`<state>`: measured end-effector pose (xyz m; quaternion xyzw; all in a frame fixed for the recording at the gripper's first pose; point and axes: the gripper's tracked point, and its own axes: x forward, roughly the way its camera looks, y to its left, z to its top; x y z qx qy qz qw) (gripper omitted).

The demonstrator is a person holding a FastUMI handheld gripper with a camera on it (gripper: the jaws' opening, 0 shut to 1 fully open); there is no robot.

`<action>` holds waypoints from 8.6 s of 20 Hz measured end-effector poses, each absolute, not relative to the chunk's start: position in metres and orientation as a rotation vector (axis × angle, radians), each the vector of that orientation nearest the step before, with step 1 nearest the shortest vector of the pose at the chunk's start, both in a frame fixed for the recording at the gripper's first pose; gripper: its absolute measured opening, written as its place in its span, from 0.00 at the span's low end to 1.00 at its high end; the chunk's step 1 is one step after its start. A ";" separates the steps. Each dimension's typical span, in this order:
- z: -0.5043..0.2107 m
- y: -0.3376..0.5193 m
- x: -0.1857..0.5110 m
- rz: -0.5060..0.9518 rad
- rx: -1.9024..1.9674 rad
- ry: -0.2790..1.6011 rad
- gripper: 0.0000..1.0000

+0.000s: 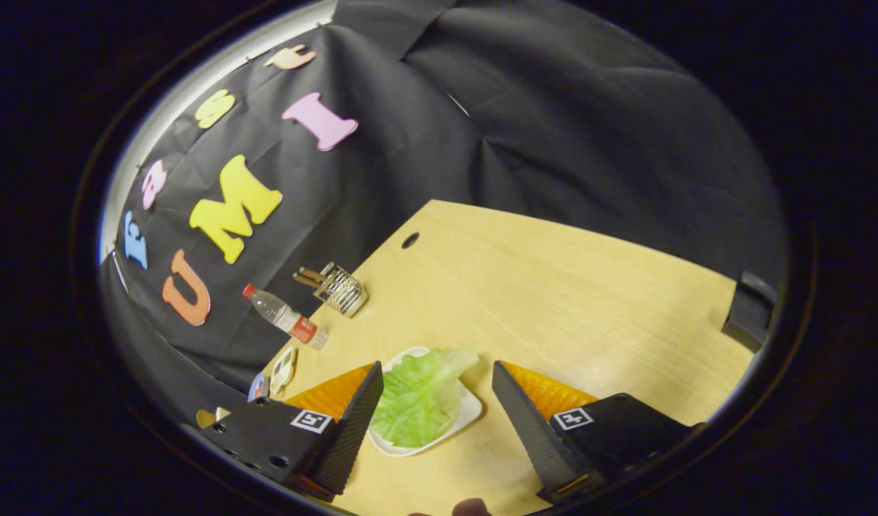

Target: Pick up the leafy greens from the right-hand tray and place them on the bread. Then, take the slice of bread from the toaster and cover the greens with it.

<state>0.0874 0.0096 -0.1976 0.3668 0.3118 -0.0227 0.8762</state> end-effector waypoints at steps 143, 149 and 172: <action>0.035 0.520 -0.022 0.511 0.241 0.186 0.11; 0.059 0.462 -0.026 0.467 0.227 0.100 0.11; -0.116 0.358 0.020 0.279 0.241 0.334 0.11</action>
